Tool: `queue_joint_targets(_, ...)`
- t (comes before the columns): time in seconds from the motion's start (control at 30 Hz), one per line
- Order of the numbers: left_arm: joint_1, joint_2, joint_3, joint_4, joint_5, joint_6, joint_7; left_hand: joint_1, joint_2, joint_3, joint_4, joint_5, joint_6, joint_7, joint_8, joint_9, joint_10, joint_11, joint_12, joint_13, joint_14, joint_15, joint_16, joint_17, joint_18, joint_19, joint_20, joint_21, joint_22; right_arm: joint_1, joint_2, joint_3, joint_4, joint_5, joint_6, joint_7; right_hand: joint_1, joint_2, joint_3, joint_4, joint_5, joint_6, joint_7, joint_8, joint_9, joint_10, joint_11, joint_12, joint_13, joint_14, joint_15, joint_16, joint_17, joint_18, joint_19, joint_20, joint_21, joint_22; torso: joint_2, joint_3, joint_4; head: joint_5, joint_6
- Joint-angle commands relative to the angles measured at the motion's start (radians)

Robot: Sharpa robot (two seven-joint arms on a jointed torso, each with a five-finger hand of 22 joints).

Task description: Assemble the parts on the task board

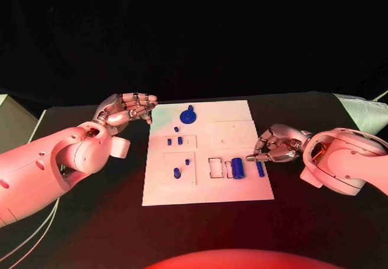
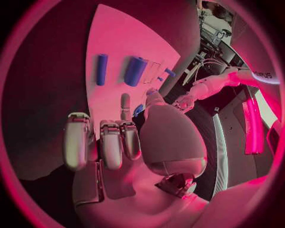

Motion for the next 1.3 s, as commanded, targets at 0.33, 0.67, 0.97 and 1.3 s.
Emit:
queue_joint_targets(0.33, -0.002, -0.005, 0.001, 0.009, 0.013, 0.02, 0.008, -0.004, 0.002, -0.005, 0.007, 0.005, -0.008, 0.002, -0.001, -0.007, 0.006, 0.002, 0.003, -0.003, 0.01, 0.002, 0.002, 0.0, 0.007, 0.011, -0.002, 0.003, 0.0, -0.019, 0.058, -0.003, 0.016, -0.045, -0.004, -0.245, 0.026, -0.009, -0.03, 0.003, 0.007, -0.026, 0.005, -0.004, 0.011, 0.103, 0.001, 0.012, 0.262, 0.104, -0.002, 0.006, 0.262, -0.016, 0.051, -0.003, 0.014, 0.097, -0.001, -0.0026, -0.0012, 0.002, -0.007)
queue_joint_targets(0.67, -0.002, -0.007, 0.001, 0.011, 0.012, 0.035, -0.006, -0.003, 0.002, -0.005, 0.007, 0.006, -0.009, 0.003, -0.002, -0.007, 0.007, 0.002, 0.003, -0.003, 0.01, 0.002, 0.002, 0.0, 0.007, 0.011, -0.002, 0.003, -0.001, -0.044, 0.116, -0.004, -0.006, -0.072, -0.029, -0.283, -0.004, -0.012, -0.048, 0.004, 0.012, -0.022, 0.005, -0.003, 0.016, 0.097, 0.002, 0.004, 0.252, 0.104, -0.001, 0.006, 0.262, -0.015, 0.049, -0.001, 0.012, 0.097, 0.001, -0.0003, -0.0012, 0.004, -0.009)
queue_joint_targets(0.97, -0.002, -0.01, 0.001, 0.012, 0.006, 0.039, -0.015, -0.003, 0.002, -0.004, 0.007, 0.006, -0.01, 0.003, -0.002, -0.008, 0.007, 0.002, 0.003, -0.003, 0.01, 0.002, 0.002, 0.0, 0.007, 0.011, -0.002, 0.003, -0.001, -0.06, 0.158, -0.004, -0.027, -0.097, -0.058, -0.3, -0.063, -0.027, -0.063, 0.005, -0.002, -0.022, 0.005, -0.003, 0.024, 0.094, 0.002, 0.0, 0.249, 0.104, 0.0, 0.006, 0.262, -0.015, 0.048, 0.0, 0.011, 0.099, 0.0, -0.0009, 0.0002, 0.003, -0.013)
queue_joint_targets(1.3, -0.002, -0.013, 0.001, 0.013, 0.005, 0.044, -0.015, -0.004, 0.004, -0.003, 0.009, 0.007, -0.01, 0.004, -0.002, -0.009, 0.01, 0.003, 0.004, -0.004, 0.011, 0.002, 0.003, 0.0, 0.007, 0.012, -0.001, 0.003, -0.001, -0.072, 0.184, -0.004, -0.049, -0.085, -0.067, -0.318, -0.066, -0.037, -0.063, 0.004, -0.006, -0.038, 0.01, -0.013, 0.022, 0.079, 0.006, -0.019, 0.229, 0.104, 0.002, 0.006, 0.262, -0.014, 0.045, 0.002, 0.006, 0.096, 0.0, -0.0018, -0.0014, 0.0, -0.016)
